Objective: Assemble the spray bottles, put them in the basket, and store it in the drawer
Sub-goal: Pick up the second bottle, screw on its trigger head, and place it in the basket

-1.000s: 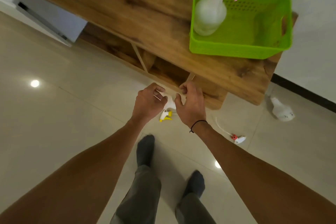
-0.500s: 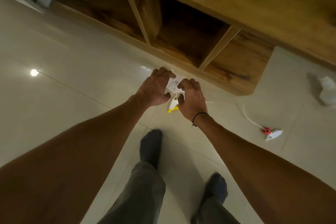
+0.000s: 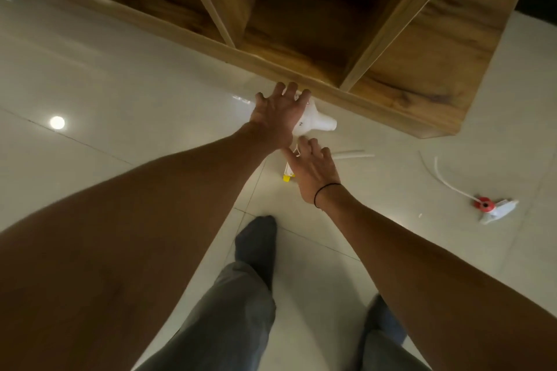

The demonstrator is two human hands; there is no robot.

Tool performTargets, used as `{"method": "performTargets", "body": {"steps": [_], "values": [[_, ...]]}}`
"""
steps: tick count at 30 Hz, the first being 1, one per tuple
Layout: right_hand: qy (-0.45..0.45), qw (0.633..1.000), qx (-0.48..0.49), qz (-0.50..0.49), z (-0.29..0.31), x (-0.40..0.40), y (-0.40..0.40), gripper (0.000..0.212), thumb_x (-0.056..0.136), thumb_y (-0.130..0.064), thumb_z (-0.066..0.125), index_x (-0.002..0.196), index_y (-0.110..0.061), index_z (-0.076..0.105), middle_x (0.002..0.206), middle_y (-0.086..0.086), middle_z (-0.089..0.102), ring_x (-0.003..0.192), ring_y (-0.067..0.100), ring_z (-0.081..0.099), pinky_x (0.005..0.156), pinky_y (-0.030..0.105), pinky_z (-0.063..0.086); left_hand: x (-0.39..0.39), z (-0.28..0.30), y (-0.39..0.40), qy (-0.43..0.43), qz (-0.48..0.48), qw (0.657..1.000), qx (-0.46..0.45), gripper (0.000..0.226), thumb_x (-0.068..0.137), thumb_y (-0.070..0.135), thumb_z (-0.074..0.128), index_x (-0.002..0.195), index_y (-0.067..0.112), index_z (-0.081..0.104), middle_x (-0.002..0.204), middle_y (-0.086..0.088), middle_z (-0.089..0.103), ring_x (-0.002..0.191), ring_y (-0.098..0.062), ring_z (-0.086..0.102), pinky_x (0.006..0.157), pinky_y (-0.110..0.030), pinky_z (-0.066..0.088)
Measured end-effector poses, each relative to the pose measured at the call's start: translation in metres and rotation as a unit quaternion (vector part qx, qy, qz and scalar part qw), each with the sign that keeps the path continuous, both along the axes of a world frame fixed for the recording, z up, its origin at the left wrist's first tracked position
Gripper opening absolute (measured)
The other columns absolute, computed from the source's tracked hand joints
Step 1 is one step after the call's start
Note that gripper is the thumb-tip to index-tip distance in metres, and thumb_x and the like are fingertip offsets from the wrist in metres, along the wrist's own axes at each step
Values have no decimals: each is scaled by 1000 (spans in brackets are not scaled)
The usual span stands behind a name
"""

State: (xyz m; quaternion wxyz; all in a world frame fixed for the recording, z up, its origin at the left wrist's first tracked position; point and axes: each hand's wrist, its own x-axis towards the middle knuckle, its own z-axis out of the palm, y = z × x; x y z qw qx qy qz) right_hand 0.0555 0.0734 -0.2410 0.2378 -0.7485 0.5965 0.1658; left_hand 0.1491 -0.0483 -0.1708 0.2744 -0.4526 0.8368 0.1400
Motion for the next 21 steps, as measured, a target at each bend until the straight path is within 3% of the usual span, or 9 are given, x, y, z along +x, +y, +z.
{"method": "performTargets", "body": {"steps": [7, 10, 15, 21], "values": [[11, 999, 2, 50, 7, 2, -3, 81, 75, -4, 71, 146, -27, 40, 143, 18, 41, 120, 37, 45, 89, 49, 51, 8, -16, 9, -19, 37, 998, -45, 102, 69, 45, 90, 148, 12, 34, 143, -16, 41, 131, -34, 45, 95, -50, 52], [-1, 1000, 9, 20, 19, -6, -1, 87, 75, 1, 69, 149, -28, 35, 142, 21, 39, 119, 38, 46, 90, 50, 52, 23, -4, 12, 6, 76, 997, -29, 112, 59, 59, 91, 144, 13, 35, 138, -16, 44, 124, -34, 49, 87, -45, 54], [-22, 999, 12, -31, 68, -24, -2, 85, 70, 9, 68, 145, -20, 41, 133, 24, 42, 113, 41, 50, 85, 50, 54, 43, 40, 27, 10, 135, 991, -10, 123, 57, 63, 90, 148, 12, 26, 132, -16, 51, 118, -36, 57, 89, -46, 54], [-70, 994, -8, -78, 160, -38, -6, 87, 71, 15, 66, 148, -15, 38, 137, 23, 37, 111, 37, 49, 89, 45, 57, 56, 122, 51, 34, 172, 985, 6, 125, 55, 59, 93, 147, 12, 23, 125, -14, 60, 112, -35, 66, 90, -44, 58]]}}
